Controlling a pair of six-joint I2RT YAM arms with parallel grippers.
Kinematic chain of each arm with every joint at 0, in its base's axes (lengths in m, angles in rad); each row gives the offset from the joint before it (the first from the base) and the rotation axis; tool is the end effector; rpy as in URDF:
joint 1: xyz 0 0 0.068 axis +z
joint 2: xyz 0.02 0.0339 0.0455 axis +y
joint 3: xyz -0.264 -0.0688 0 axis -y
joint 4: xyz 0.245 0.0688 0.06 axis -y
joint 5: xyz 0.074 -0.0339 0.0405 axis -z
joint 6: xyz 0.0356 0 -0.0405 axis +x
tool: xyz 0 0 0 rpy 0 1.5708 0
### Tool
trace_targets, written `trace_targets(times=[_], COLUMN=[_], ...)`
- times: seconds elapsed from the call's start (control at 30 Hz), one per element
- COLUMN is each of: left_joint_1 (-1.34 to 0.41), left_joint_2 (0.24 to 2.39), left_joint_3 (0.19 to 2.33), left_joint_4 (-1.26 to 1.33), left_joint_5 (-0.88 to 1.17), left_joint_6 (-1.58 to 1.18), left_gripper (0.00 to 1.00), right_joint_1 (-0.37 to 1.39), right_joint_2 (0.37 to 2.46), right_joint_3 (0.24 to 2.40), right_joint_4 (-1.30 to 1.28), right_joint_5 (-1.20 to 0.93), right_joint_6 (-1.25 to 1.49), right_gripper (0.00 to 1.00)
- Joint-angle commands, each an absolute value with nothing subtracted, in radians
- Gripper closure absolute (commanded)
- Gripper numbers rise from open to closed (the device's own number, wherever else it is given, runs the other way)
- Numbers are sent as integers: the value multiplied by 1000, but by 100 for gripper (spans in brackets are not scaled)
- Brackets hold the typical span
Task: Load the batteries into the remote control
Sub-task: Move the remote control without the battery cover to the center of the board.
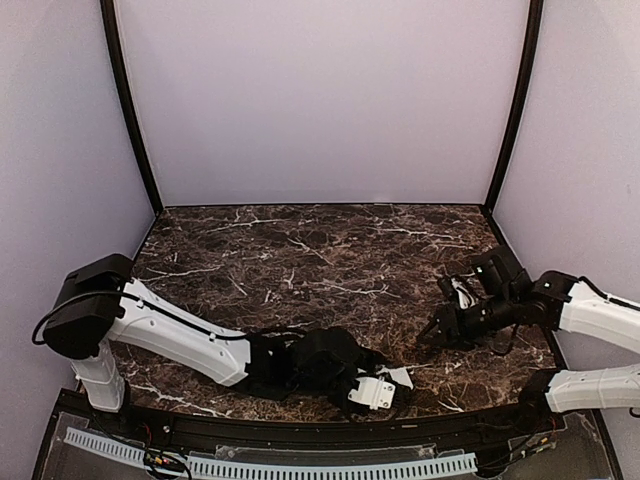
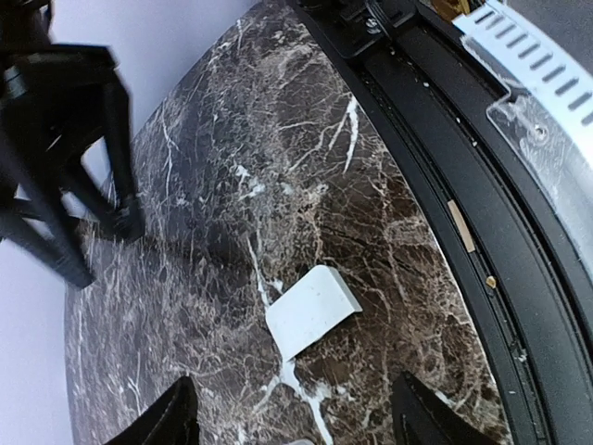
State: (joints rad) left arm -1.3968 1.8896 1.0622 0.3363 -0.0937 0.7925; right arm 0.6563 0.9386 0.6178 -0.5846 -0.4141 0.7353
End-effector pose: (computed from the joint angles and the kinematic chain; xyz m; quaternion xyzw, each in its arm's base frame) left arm 0.0741 -0.4025 0.1728 0.7505 0.4141 -0.1144 0.5021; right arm 0.1348 0.1219 0.2223 -0.0306 0.9269 0.3540 0.1208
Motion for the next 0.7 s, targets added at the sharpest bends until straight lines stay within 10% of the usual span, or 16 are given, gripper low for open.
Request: trace_targets(times=[0.0,0.67], left_joint_1=[-1342,-1185], left_joint_2=[1778,1726], left_joint_3=[1037,912], left_joint_4=[95,-139], left_joint_5=[-88,-107], left_joint_6=[432,178], left_gripper=[27,19], right_joint_1=[657,803], right_joint_2=[932,1164], right_joint_3=[547,435], right_joint_4=[-556,-325], right_joint_5=[-395,-373], right_joint_6=[798,890], right_gripper=[58,60])
